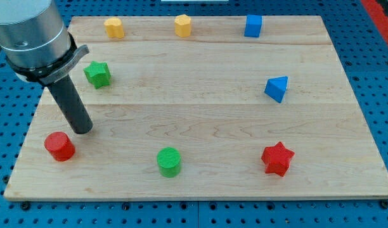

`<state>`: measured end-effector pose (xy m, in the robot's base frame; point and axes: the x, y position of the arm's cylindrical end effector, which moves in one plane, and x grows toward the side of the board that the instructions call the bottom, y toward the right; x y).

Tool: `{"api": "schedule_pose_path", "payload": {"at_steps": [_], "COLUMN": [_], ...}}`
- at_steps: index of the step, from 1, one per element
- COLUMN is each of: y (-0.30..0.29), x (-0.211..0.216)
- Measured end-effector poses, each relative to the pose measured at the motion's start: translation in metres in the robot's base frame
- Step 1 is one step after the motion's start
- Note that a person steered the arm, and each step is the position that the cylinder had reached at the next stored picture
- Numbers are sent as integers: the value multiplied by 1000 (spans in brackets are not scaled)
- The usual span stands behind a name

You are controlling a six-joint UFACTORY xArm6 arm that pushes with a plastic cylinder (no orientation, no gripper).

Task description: Drag the red star into the green circle

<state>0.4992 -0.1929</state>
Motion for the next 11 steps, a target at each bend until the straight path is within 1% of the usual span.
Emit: {"api": "schedule_pose_path", "payload": {"at_steps": [3,4,5,6,7,8,9,10,11], "y": [-1,60,187,334,440,376,267,200,232], "x": [-1,-1,-1,0,32,66,66,66,74]}}
